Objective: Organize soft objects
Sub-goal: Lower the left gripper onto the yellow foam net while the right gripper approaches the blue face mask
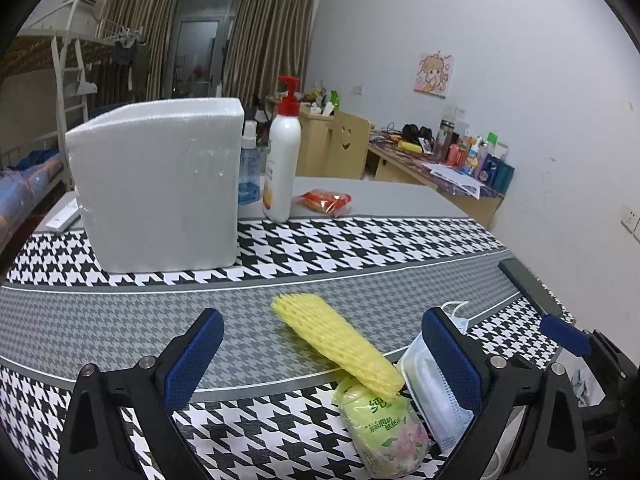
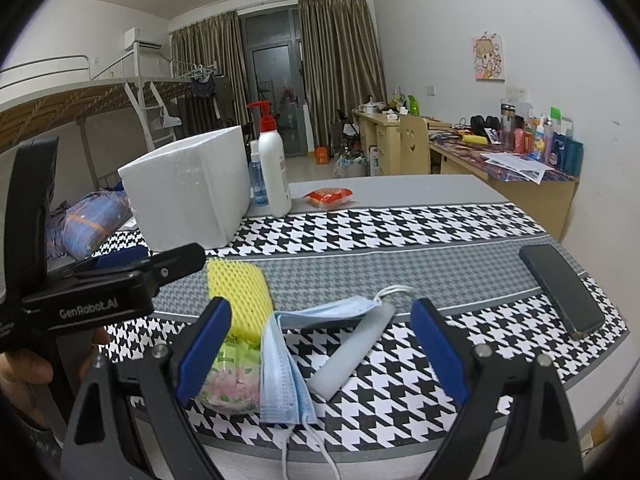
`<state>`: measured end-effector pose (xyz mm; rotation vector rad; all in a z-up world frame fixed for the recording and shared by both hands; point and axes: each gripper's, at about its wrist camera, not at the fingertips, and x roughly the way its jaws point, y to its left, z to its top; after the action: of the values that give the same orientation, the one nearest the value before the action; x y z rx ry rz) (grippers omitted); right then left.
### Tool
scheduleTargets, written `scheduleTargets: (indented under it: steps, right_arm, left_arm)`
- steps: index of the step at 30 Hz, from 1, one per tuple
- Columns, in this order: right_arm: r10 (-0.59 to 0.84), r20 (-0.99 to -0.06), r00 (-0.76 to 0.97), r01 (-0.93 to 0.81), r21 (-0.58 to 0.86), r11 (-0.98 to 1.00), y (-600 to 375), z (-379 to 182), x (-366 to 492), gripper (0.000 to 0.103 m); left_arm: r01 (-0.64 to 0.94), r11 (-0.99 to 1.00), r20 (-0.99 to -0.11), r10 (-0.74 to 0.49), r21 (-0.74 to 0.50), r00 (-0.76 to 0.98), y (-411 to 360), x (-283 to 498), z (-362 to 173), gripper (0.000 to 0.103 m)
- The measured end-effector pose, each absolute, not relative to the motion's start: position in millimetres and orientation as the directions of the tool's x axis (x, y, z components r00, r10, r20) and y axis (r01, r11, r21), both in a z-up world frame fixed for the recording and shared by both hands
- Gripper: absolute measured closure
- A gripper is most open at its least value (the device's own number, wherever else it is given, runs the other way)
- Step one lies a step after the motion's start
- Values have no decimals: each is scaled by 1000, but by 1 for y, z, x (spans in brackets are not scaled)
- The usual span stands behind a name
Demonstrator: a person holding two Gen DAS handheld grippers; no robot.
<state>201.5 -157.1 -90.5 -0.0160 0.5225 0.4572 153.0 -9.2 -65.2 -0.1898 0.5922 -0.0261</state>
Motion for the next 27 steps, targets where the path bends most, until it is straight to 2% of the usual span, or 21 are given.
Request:
scheduleTargets:
  steps: [5,15,21,23,27]
  right_arm:
    - [408,-510,757,-423,93,901,-157,-96,206,9]
    - [406,-522,750,-432,78,899,-151,-101,208,9]
    - [407,-537,739,-432,86,898,-150,-108,213,10]
    - [409,-535,740,-431,91,898,-152,-109,213,10]
    - [404,-545,734,-426,93,900,-154,-112,214,10]
  left_arm:
    - [-30,977,-572,-99,-211,814,-7,161,-72,13]
    - [-49,978,-625,-90,-203,775,-10,174,-87,16]
    - [-40,980,-656,-101,-196,748,-15,183,-95,27]
    - [-47,979,-675,-102,-199,731,-14,188,-101,36]
    - [-48,975,-696,-118,-215,709,-13,195,-108,43]
